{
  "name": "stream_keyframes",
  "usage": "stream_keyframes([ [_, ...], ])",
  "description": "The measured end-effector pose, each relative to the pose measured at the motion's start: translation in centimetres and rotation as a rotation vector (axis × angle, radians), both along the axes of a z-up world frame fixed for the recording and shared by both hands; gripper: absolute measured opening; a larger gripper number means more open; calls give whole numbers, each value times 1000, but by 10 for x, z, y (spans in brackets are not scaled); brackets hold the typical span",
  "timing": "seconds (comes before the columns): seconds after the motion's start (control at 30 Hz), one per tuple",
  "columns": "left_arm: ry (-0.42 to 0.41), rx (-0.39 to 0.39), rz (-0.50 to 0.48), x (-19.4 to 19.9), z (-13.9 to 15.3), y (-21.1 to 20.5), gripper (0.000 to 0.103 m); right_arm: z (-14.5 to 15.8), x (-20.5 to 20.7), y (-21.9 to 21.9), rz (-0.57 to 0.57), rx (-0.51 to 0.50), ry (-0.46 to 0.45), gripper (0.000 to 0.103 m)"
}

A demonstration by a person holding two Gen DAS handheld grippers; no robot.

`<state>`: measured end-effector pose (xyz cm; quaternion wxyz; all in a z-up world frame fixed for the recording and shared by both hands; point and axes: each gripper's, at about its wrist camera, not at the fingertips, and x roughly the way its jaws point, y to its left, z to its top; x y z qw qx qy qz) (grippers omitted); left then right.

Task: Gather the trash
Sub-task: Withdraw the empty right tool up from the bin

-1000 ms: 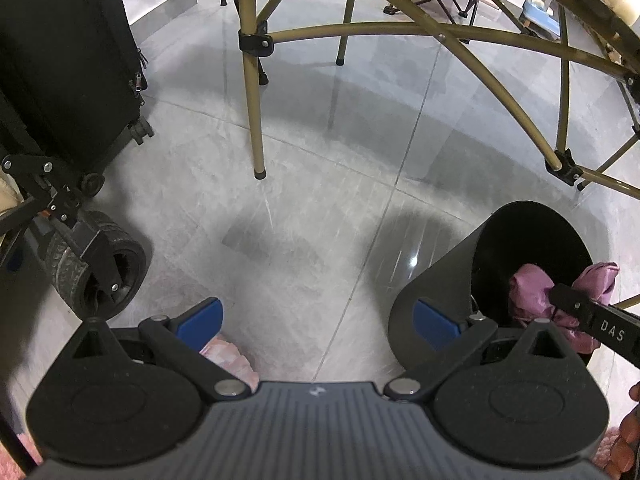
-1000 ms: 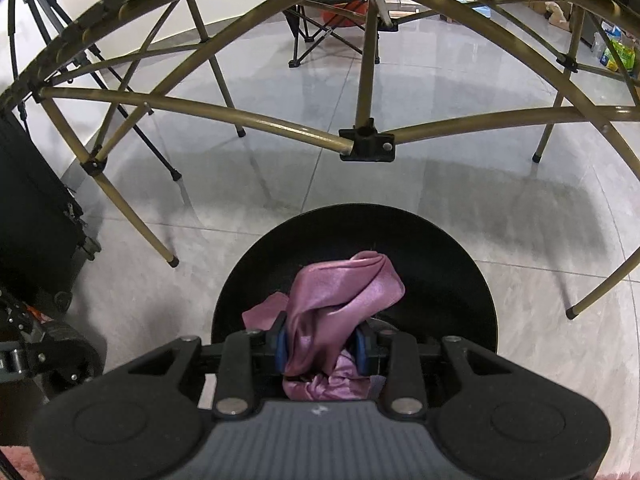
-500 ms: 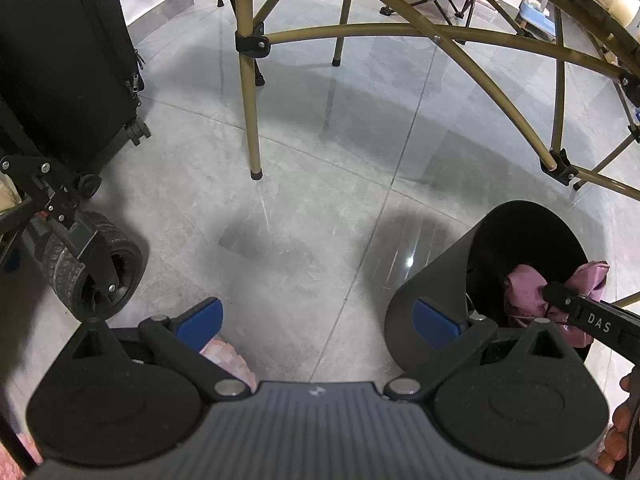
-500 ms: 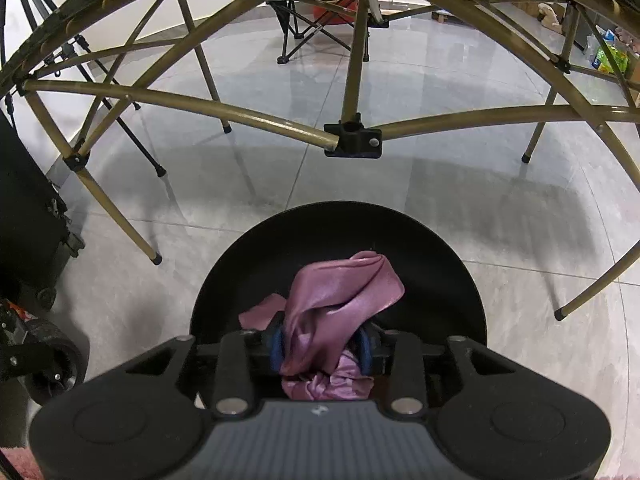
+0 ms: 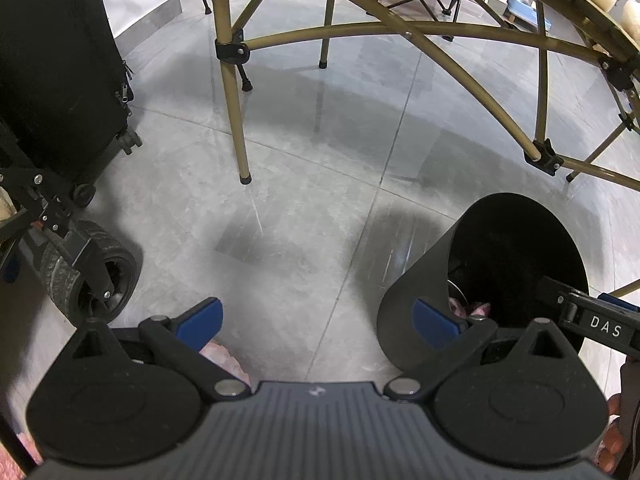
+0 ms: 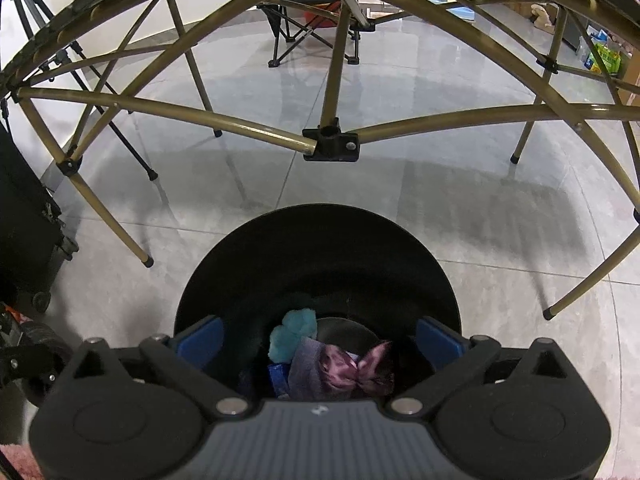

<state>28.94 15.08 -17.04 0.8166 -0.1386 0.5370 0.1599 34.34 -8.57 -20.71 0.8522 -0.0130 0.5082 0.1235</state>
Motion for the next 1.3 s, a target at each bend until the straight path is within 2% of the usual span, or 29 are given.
stream_keyframes([
  [0.87,-30,15,-41,0,11,-18,103,13,-12,-17,-9,-14,-56,103],
  [1.3,-103,25,-84,-7,33,-40,103,34,-31,-37,-10,10,-133,103],
])
